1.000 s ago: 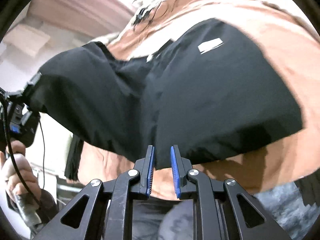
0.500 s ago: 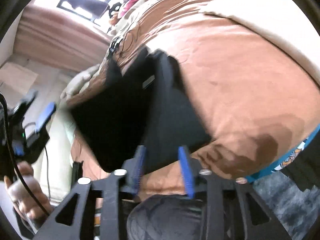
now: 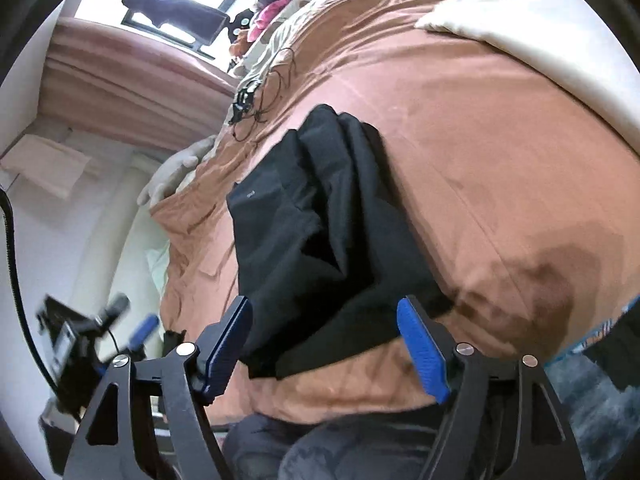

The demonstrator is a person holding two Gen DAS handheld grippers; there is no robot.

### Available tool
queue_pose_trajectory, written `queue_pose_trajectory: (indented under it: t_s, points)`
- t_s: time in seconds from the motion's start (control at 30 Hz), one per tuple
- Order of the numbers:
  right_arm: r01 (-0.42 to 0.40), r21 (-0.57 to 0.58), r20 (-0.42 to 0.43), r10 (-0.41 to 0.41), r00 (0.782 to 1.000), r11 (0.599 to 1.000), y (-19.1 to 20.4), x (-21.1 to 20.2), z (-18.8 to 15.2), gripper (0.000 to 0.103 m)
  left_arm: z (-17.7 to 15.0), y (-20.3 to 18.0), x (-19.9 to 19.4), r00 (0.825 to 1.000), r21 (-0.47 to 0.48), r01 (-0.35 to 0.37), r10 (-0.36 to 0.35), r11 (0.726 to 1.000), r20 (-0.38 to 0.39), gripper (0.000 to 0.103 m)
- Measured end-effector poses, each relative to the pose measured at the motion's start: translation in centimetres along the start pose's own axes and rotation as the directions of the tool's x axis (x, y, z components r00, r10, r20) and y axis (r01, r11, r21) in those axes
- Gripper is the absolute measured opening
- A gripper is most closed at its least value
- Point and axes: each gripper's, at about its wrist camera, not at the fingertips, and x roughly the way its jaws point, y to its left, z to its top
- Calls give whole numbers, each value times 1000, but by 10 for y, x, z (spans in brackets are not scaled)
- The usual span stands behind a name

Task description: Fold large clothes

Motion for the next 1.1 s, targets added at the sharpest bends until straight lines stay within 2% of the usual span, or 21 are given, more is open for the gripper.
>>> queue_pose_trajectory:
  t_s: [0.2,0.27,0.3,0.33,0.43,0.7,0.87,0.93,1.0,1.1]
  points:
    - [-11,9,-25,12,1000,1000,4,28,15,76,-15,32,-2,998,-47,-61,60,997,-13,70]
    - [5,13,-36,-4,999,1000,1,38,17,70,-19,39,-2,997,-56,-76,75,996,-19,70]
    - [16,8,-28,-16,999,1000,0,40,18,49,-20,43,-1,996,-61,-82,80,995,-24,70]
    - [25,4,-18,-25,1000,1000,-3,41,17,21,-23,46,1,996,-65,-84,82,994,-27,70]
    - [22,17,-1,-22,1000,1000,-11,39,14,12,-24,54,4,995,-75,-95,92,993,-36,70]
    - [7,64,33,-9,999,998,-39,16,-13,8,-26,55,22,992,-58,-110,106,992,-63,70]
    - [-5,134,30,1,1000,991,-69,20,-21,7,-27,60,44,988,-56,-119,113,991,-101,70]
    - [-2,133,34,-3,999,991,-70,20,-19,7,-29,63,54,986,-56,-121,114,991,-125,64]
    - [12,122,41,-17,999,992,-70,21,-18,7,-31,64,64,982,-55,-117,108,992,-153,54]
    - [22,127,48,-28,998,992,-74,22,-16,7,-34,67,77,977,-57,-113,101,992,-186,51]
